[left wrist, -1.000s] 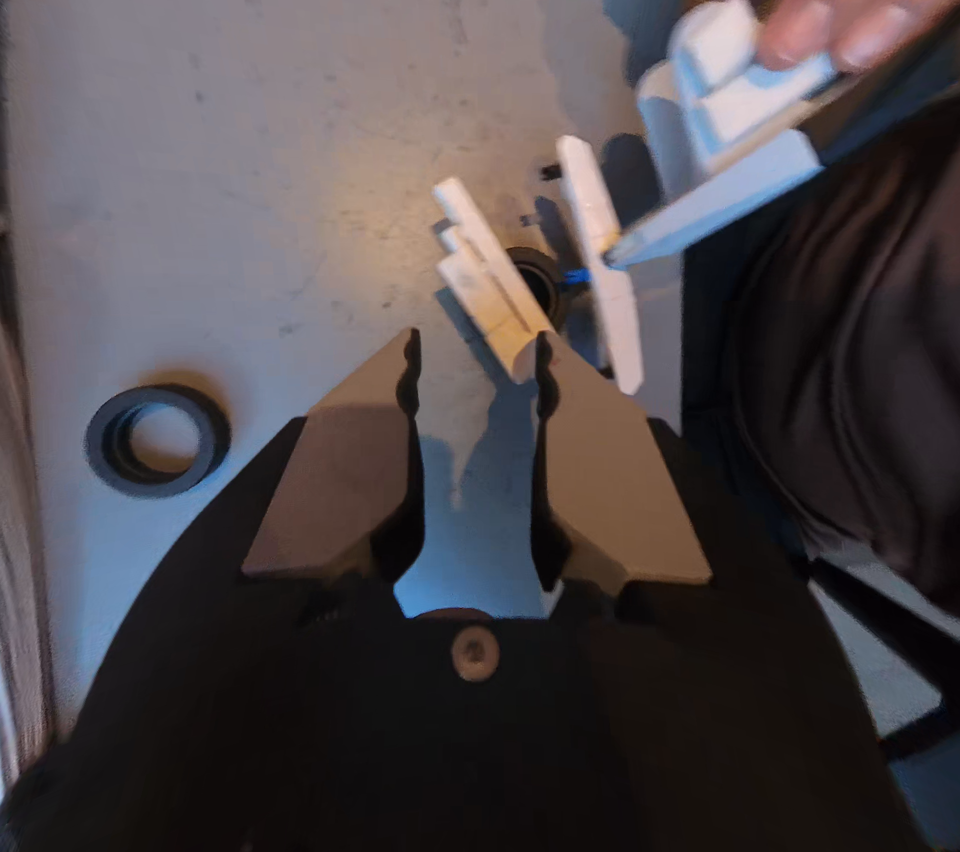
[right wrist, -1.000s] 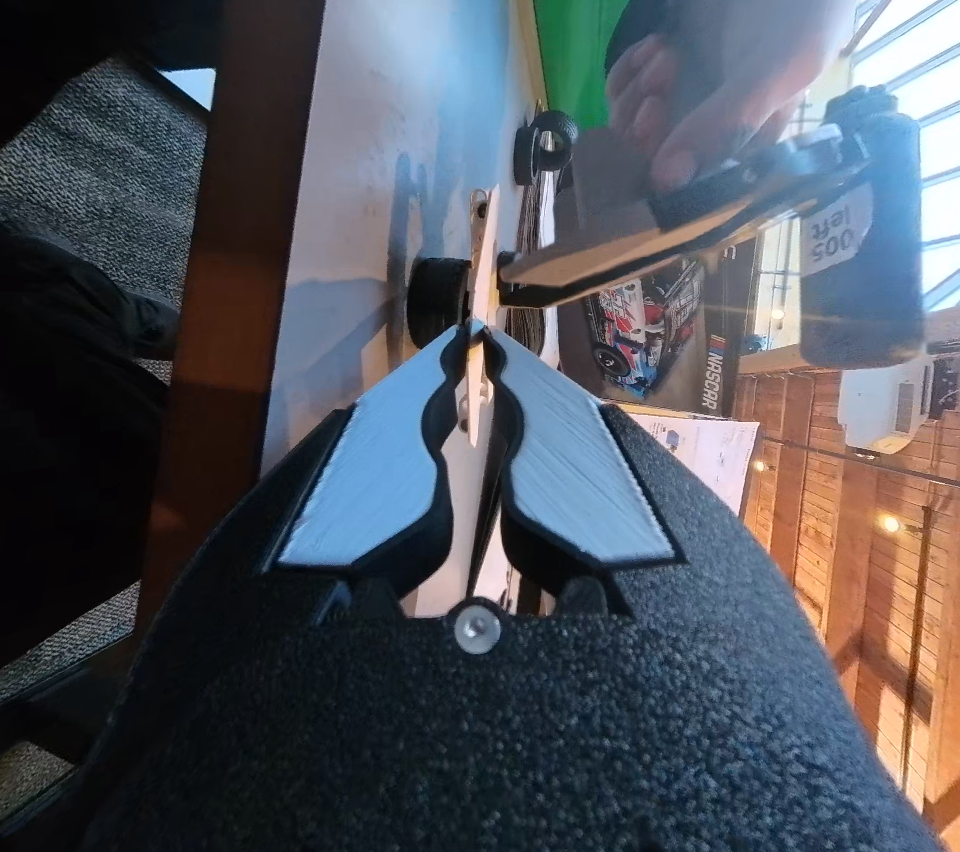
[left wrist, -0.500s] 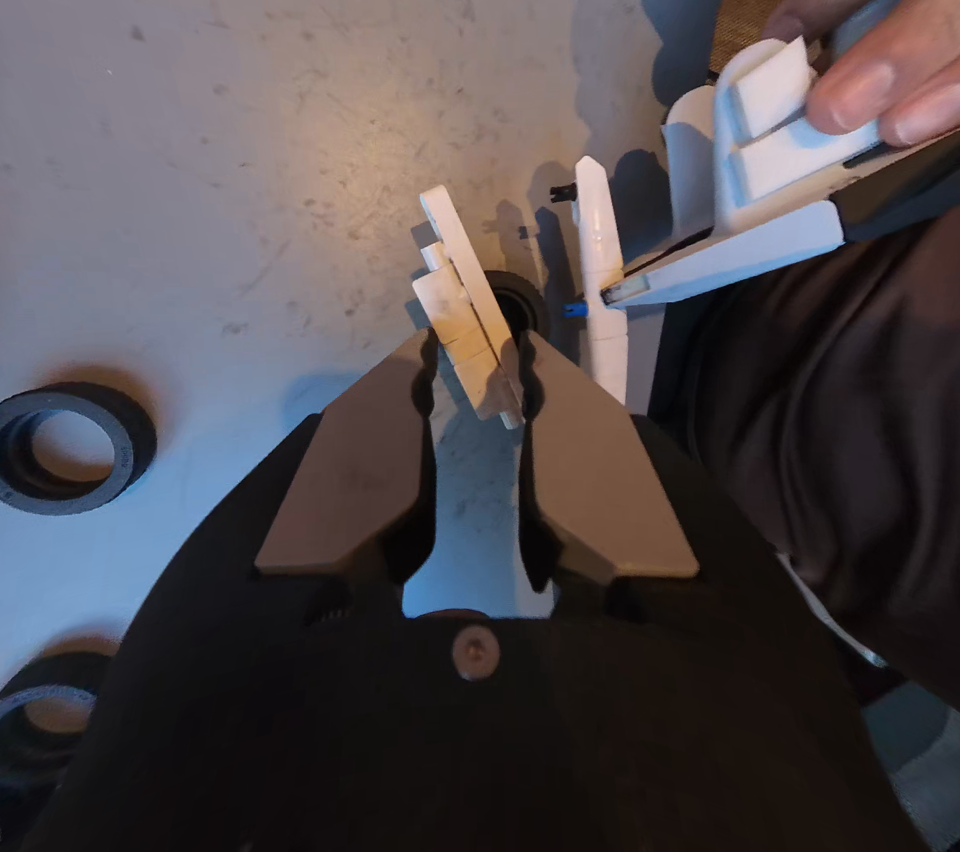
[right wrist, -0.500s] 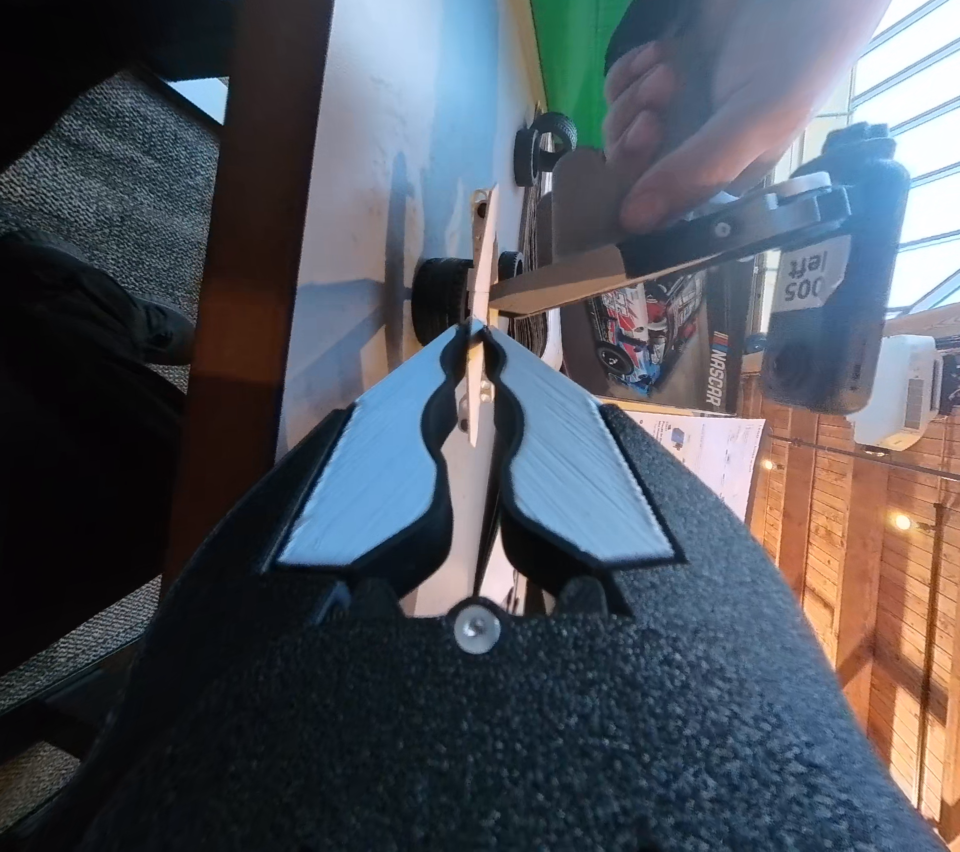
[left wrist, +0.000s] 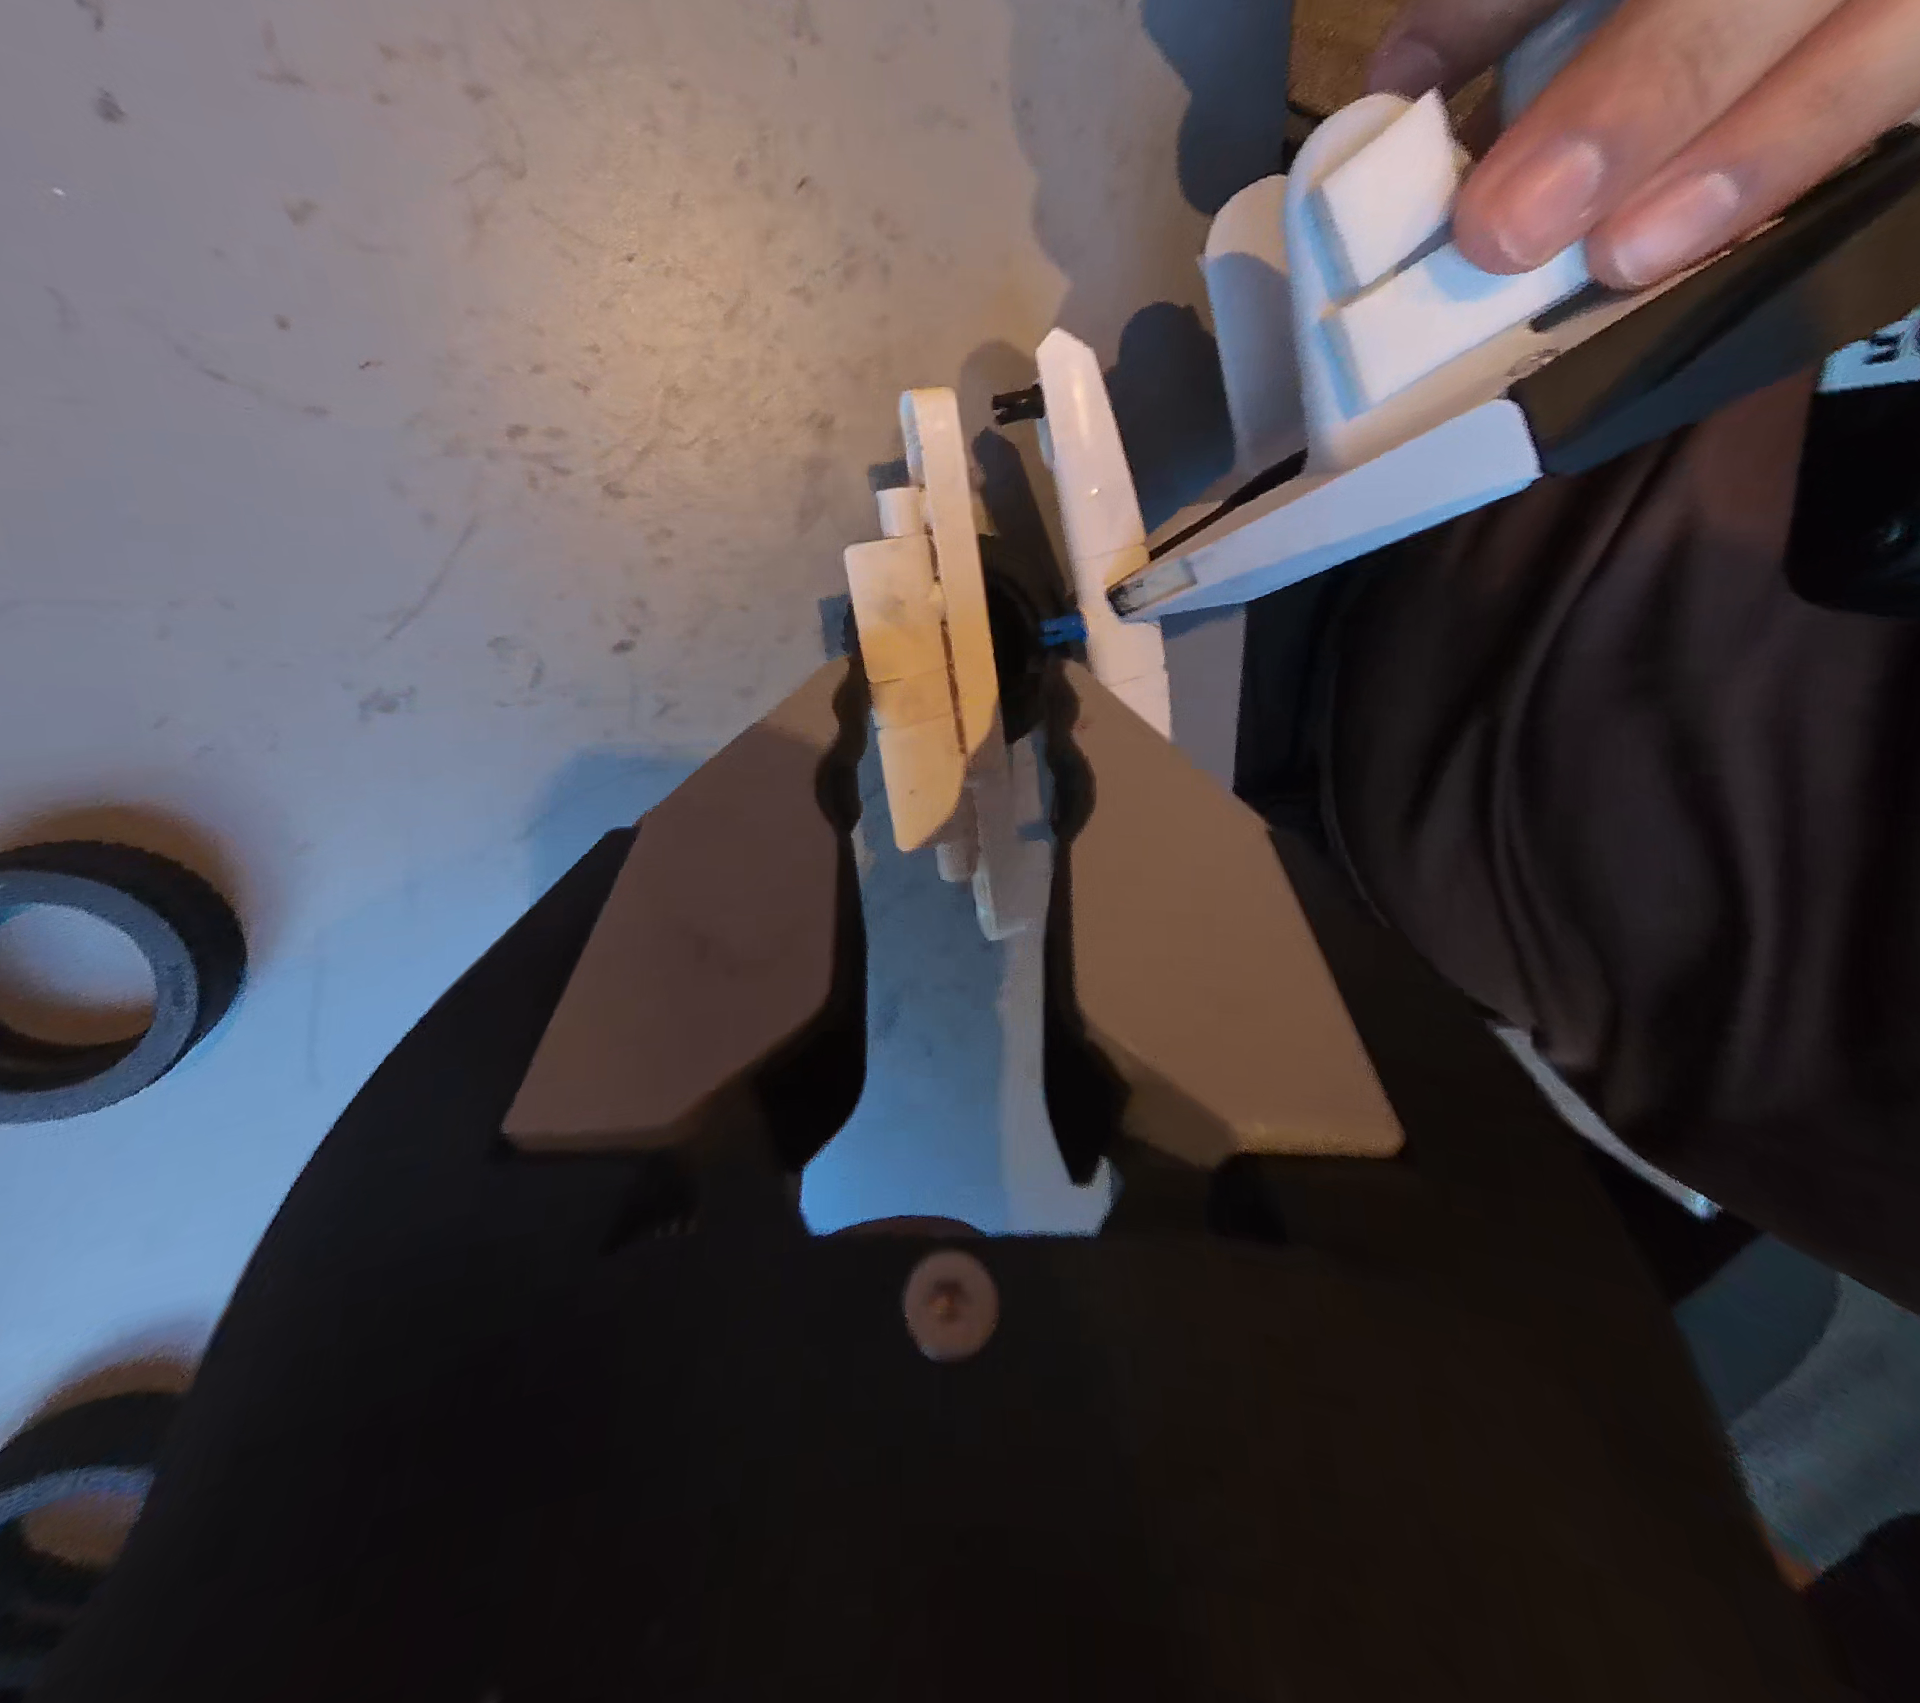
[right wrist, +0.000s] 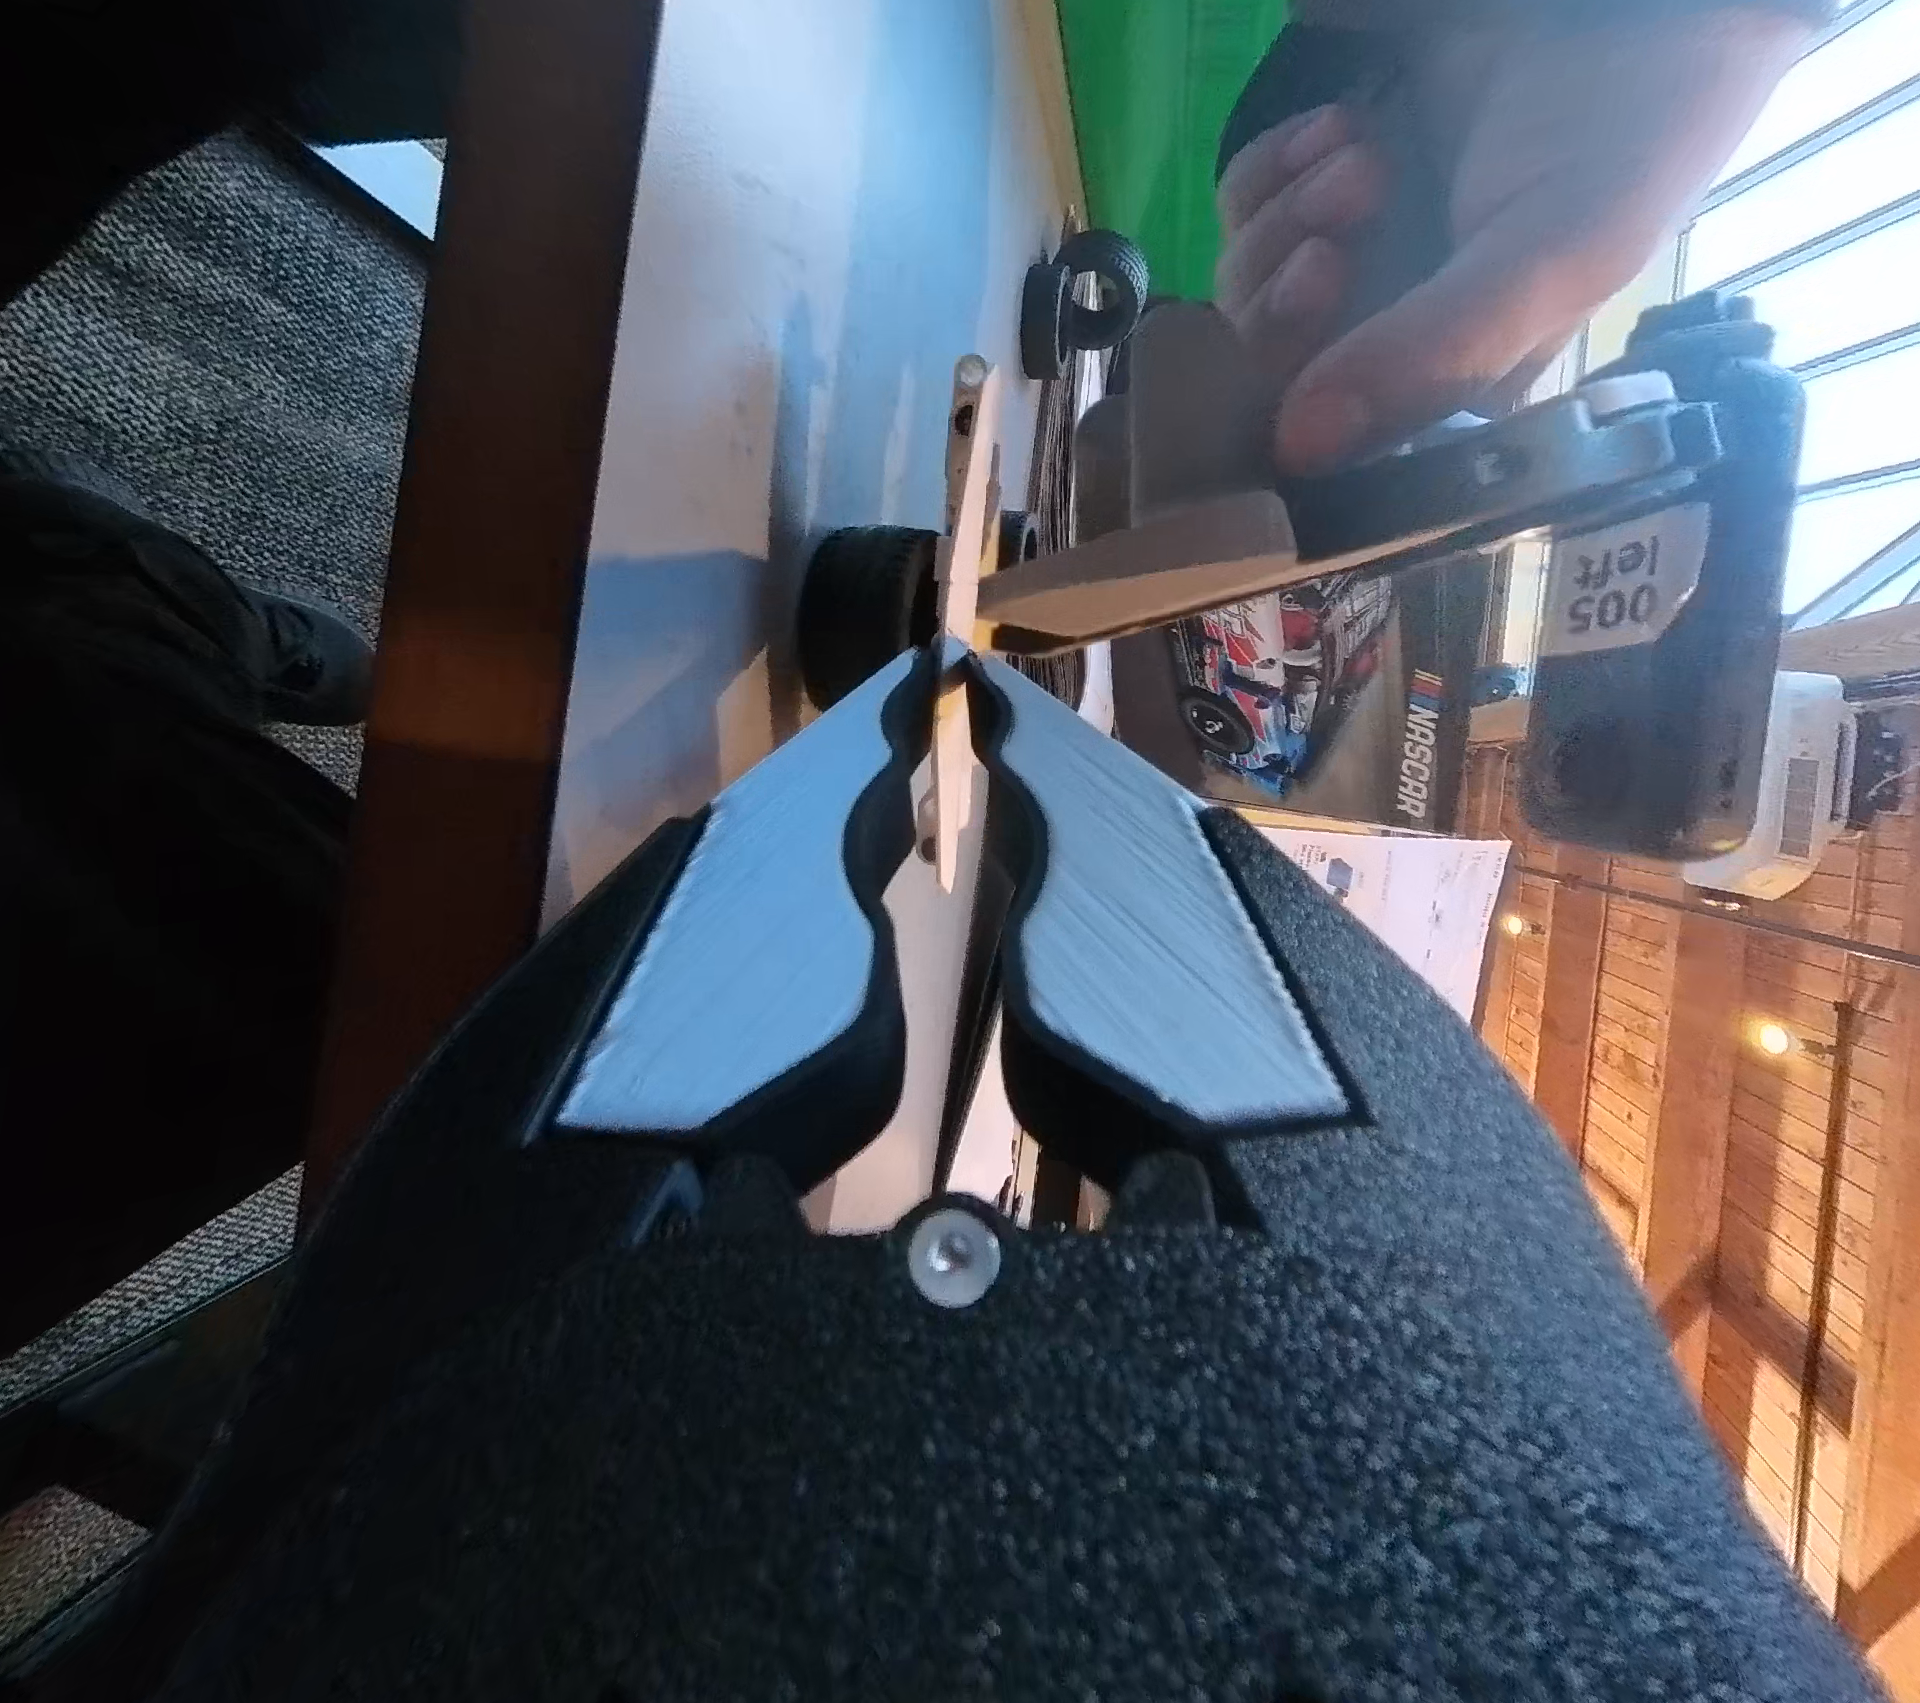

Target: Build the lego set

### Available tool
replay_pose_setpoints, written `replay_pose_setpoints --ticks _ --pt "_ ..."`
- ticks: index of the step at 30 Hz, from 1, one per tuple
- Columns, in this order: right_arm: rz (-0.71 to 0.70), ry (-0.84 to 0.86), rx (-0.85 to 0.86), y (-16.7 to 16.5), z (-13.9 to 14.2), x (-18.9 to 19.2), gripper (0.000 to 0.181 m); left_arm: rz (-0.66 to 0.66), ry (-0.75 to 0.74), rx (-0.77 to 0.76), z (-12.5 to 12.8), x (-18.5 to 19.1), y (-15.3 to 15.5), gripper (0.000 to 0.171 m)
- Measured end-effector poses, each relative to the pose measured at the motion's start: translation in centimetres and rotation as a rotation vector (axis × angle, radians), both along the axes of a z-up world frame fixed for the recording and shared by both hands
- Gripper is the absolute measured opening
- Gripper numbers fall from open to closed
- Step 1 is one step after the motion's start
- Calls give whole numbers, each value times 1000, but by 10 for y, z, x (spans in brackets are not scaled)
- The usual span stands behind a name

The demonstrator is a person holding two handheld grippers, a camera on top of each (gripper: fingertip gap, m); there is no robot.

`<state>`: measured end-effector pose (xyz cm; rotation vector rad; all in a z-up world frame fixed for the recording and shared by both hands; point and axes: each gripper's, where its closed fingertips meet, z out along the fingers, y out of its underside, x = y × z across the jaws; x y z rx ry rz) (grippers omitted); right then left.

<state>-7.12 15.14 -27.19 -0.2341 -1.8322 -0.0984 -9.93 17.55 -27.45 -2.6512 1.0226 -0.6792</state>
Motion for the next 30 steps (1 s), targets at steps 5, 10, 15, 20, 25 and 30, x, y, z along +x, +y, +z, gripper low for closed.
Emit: replay_pose_setpoints --ticks 5,10,15,20,25,30 --pt "-5 -4 -4 1 -2 -1 6 18 -35 3 3 -3 4 20" --pt "-7 -9 -4 3 -6 2 6 32 -7 18 0 -6 4 25" --pt "-9 -15 -8 -1 -8 4 6 18 95 120 -5 -9 5 32" --pt "-3 -13 -10 -4 -8 4 6 -2 125 159 -4 -6 4 23" --pt "-3 -8 -9 -2 -3 1 6 15 116 172 0 -7 4 23" --pt "6 -7 -9 -5 -3 0 6 30 80 191 9 -2 2 23"
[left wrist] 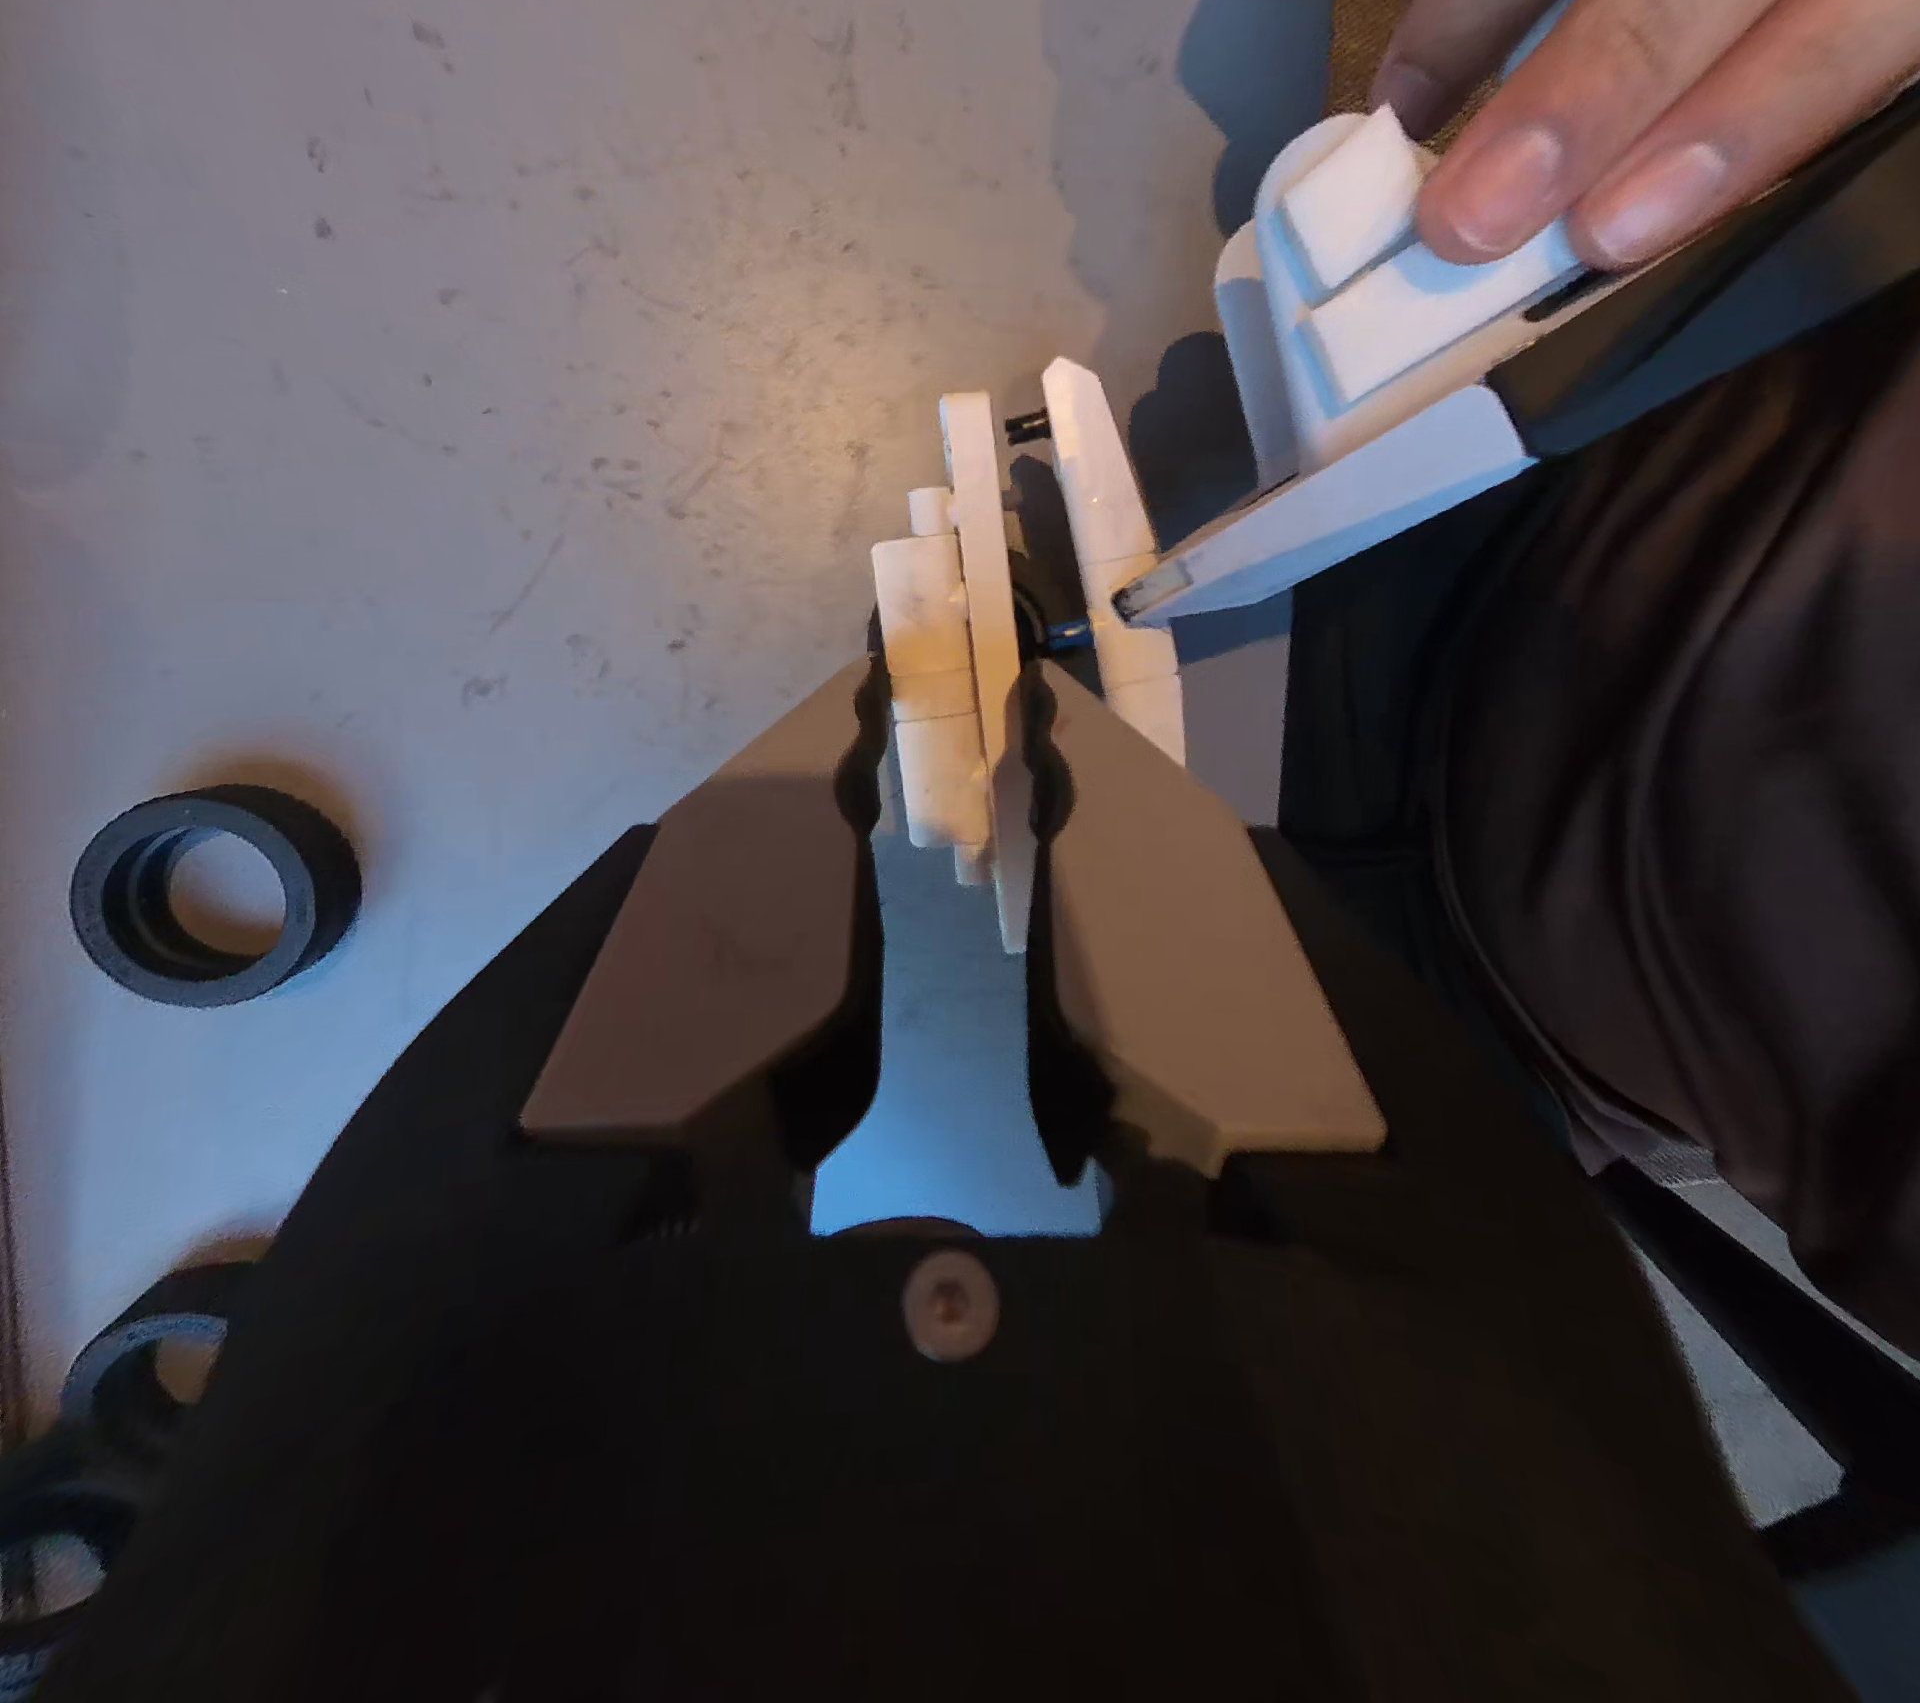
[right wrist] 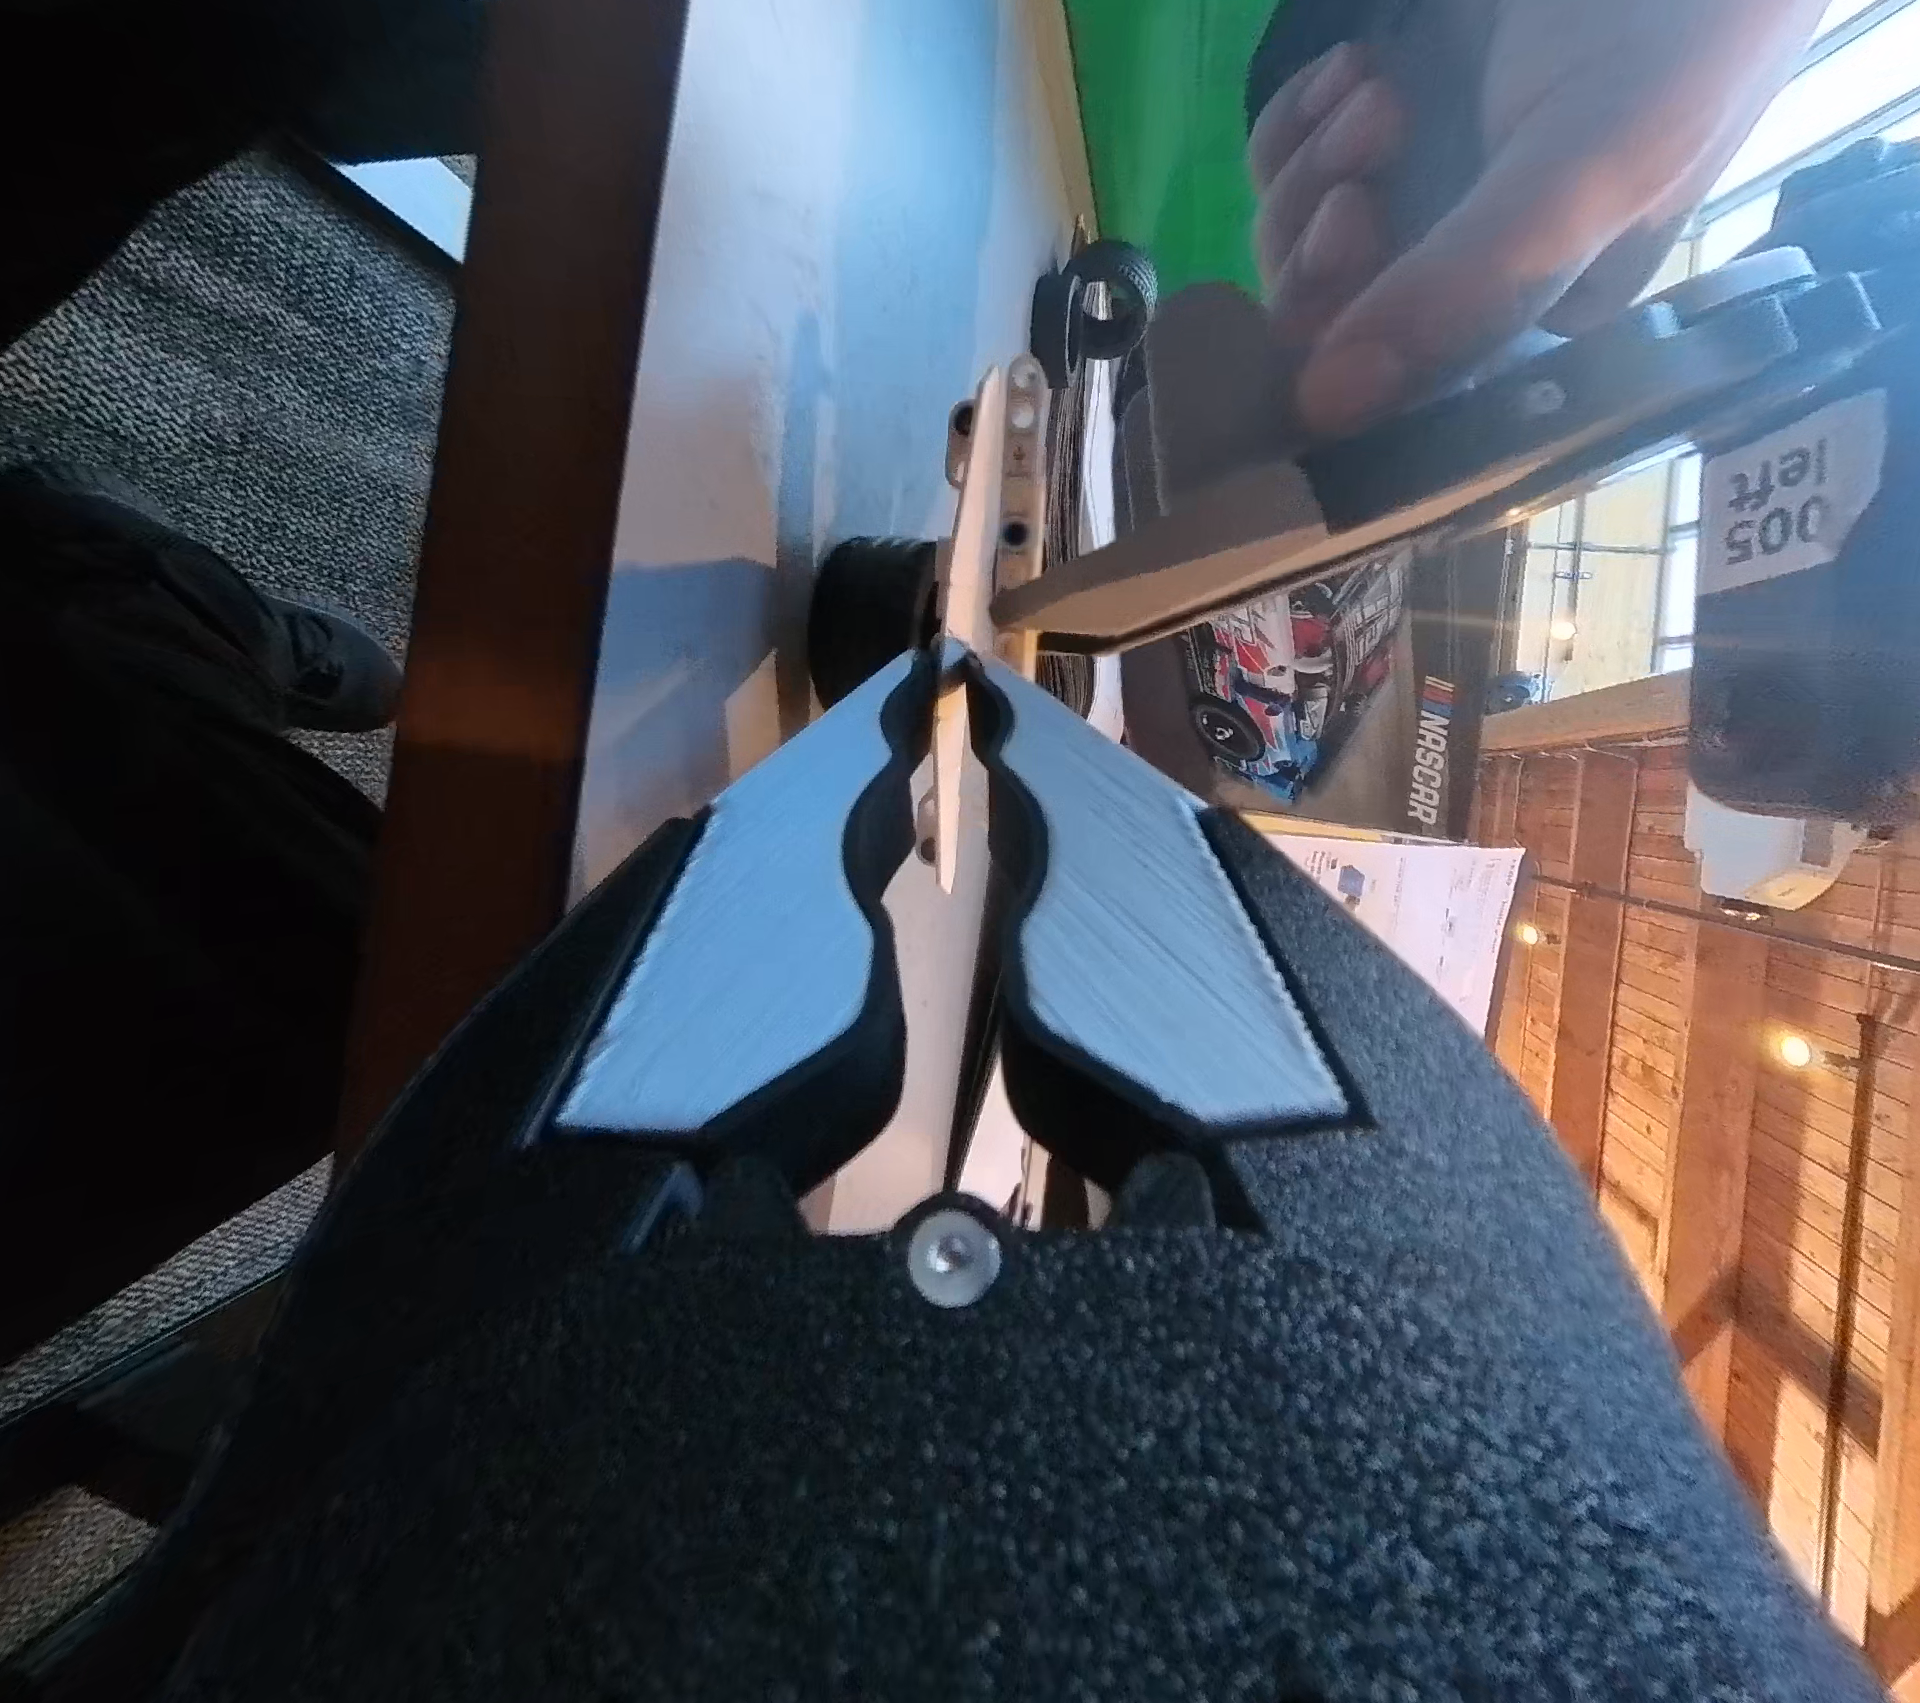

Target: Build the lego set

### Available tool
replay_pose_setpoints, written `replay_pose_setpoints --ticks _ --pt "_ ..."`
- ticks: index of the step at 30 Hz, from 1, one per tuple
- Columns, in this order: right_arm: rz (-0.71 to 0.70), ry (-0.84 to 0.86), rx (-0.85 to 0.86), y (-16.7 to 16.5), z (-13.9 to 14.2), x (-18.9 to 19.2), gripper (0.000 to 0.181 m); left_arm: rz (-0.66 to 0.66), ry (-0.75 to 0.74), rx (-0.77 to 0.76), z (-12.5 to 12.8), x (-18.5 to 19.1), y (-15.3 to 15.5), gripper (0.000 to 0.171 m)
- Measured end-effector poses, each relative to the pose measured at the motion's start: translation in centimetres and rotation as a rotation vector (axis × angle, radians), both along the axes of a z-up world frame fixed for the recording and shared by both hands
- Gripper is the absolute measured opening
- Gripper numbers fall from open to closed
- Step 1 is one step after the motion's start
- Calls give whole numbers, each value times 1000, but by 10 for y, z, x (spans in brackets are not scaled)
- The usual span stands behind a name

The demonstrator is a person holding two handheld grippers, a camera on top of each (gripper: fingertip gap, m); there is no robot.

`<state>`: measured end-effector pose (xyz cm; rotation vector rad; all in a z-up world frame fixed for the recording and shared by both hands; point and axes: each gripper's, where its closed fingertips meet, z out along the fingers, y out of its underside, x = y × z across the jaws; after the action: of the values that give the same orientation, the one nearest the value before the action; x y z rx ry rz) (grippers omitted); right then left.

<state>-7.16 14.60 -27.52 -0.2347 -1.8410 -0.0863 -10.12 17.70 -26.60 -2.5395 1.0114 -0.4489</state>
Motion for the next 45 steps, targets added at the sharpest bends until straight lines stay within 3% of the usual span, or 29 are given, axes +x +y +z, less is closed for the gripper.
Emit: replay_pose_setpoints --ticks 7,11,15,20,24,29,34,45 --pt "12 -3 -7 -2 1 1 6 -2 0 -7 -5 5 -3 24" --pt "15 -7 -2 -3 0 4 6 56 -11 31 6 -4 -8 43" --pt "-16 4 -72 1 6 11 6 228 -91 185 32 -39 -30 42" --pt "-40 55 -146 4 17 21 6 471 -295 397 27 -71 -43 56" --pt "-68 160 -164 9 42 19 6 541 -144 534 0 -86 -52 58" --pt "-95 229 -192 0 52 11 6 431 -48 625 3 -78 -55 30" --pt "-108 243 -188 -5 52 1 6 367 9 577 -9 -71 -57 35" --pt "-132 210 -213 6 45 3 6 395 -79 685 12 -74 -59 30"
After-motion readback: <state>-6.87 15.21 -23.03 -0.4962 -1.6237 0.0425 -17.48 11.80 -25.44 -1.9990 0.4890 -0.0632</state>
